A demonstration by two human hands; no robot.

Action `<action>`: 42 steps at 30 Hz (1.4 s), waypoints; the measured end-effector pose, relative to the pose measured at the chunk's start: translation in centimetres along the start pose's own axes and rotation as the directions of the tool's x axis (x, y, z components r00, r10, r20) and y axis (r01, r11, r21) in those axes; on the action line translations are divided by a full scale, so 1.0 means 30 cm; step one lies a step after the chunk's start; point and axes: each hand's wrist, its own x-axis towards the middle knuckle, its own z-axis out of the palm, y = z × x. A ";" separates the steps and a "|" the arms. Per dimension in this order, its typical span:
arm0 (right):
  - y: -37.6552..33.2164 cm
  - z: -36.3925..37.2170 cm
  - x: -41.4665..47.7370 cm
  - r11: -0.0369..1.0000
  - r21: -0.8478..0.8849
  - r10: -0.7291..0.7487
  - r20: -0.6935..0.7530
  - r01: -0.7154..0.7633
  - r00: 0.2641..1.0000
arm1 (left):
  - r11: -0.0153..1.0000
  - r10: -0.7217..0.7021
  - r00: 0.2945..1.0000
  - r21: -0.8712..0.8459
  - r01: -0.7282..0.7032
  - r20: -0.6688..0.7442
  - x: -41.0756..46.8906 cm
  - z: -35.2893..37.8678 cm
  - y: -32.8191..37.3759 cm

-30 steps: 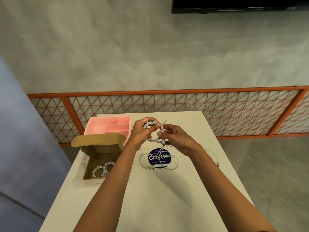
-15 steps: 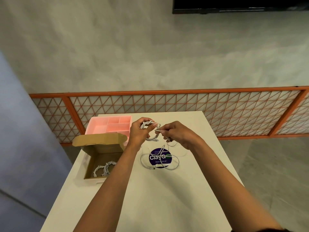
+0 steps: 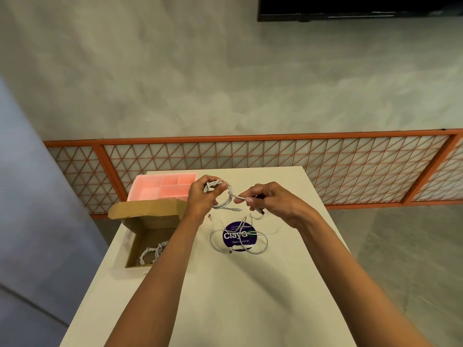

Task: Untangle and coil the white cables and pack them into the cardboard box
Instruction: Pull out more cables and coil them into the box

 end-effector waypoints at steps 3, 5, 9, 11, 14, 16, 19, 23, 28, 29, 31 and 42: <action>0.010 -0.019 -0.006 0.998 -0.047 0.032 -0.002 -0.032 0.999 | 1.000 -0.014 0.999 -0.015 0.015 0.044 -0.004 -0.008 0.019; 0.018 -0.034 -0.004 0.993 -0.108 0.051 -0.012 -0.052 0.999 | 0.999 -0.042 0.994 -0.008 0.043 0.096 -0.011 -0.015 0.031; 0.046 -0.057 0.006 0.987 -0.100 0.116 -0.083 -0.124 0.990 | 0.986 -0.159 0.953 -0.003 0.166 0.256 -0.017 -0.024 0.055; 0.064 -0.063 0.012 0.986 -0.080 0.136 -0.121 -0.146 0.983 | 0.974 -0.208 0.924 -0.017 0.225 0.322 -0.022 -0.023 0.072; 0.088 -0.064 0.020 0.987 -0.043 0.149 -0.141 -0.156 0.979 | 0.970 -0.208 0.909 -0.043 0.239 0.361 -0.030 -0.013 0.091; 0.097 -0.059 0.022 0.984 -0.041 0.163 -0.155 -0.171 0.974 | 0.981 -0.165 0.932 -0.045 0.190 0.322 -0.036 -0.006 0.094; 0.107 -0.052 0.019 0.984 -0.079 0.147 -0.148 -0.160 0.978 | 0.993 -0.108 0.967 -0.028 0.117 0.230 -0.036 0.006 0.093; 0.113 -0.031 0.018 0.984 -0.169 0.030 -0.143 -0.054 0.989 | 0.998 -0.057 0.982 0.035 0.052 0.180 -0.029 0.011 0.103; 0.126 -0.009 0.059 0.954 -0.297 -0.123 -0.293 0.032 0.948 | 0.995 -0.096 0.975 -0.004 0.099 0.201 -0.031 0.018 0.112; 0.128 -0.008 0.065 0.949 -0.310 -0.144 -0.289 0.050 0.947 | 0.992 -0.114 0.971 -0.027 0.122 0.208 -0.033 0.019 0.112; 0.132 -0.007 0.072 0.941 -0.331 -0.170 -0.277 0.072 0.946 | 0.985 -0.154 0.961 -0.045 0.169 0.231 -0.036 0.017 0.114; 0.148 0.050 0.059 0.993 0.114 0.031 -0.369 0.013 0.929 | 0.993 -0.104 0.968 -0.029 0.114 0.229 -0.037 0.036 0.111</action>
